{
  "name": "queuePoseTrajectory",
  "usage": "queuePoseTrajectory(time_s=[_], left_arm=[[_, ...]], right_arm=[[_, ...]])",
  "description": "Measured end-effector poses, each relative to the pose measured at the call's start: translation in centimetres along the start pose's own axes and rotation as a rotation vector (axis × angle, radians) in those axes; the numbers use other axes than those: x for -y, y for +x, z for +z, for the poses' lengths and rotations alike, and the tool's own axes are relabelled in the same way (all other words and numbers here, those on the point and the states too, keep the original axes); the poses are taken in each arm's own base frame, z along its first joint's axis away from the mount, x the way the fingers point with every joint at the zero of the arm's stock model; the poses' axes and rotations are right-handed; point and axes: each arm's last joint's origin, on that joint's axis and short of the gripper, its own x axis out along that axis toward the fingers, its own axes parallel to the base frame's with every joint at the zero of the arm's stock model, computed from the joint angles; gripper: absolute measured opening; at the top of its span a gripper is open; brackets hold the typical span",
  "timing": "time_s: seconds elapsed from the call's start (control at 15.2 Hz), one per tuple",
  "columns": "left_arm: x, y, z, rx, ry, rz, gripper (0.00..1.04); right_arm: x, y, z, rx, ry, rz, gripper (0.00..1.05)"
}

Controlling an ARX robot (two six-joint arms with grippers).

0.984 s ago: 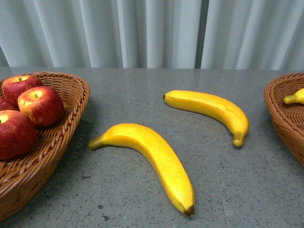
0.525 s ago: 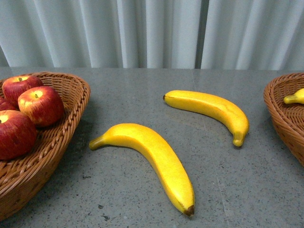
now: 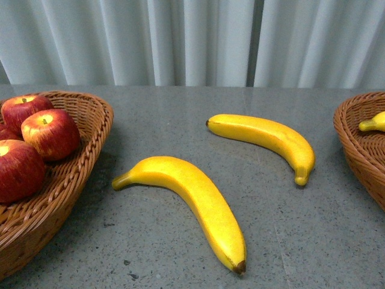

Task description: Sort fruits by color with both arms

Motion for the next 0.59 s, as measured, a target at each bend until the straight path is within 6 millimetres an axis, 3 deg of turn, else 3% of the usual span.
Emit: queuePoseTrajectory(time_s=[0.13, 0.2, 0.39, 0.46, 0.59], left_arm=[[0.0, 0.0, 0.0, 0.000, 0.000, -0.002, 0.98], [0.0, 0.0, 0.0, 0.000, 0.000, -0.002, 0.98], [0.0, 0.0, 0.0, 0.000, 0.000, -0.002, 0.98], [0.0, 0.0, 0.0, 0.000, 0.000, -0.002, 0.98], [0.0, 0.0, 0.0, 0.000, 0.000, -0.002, 0.98]], right_arm=[[-0.7, 5.1, 2.4, 0.057, -0.002, 0.048, 0.98], [-1.4, 8.5, 2.4, 0.018, 0.010, 0.087, 0.98], [-4.7, 17.1, 0.0, -0.216, 0.023, 0.160, 0.98], [-6.2, 19.3, -0.5, -0.277, 0.016, 0.187, 0.98], [-9.4, 20.9, -1.2, -0.349, -0.023, 0.259, 0.98]])
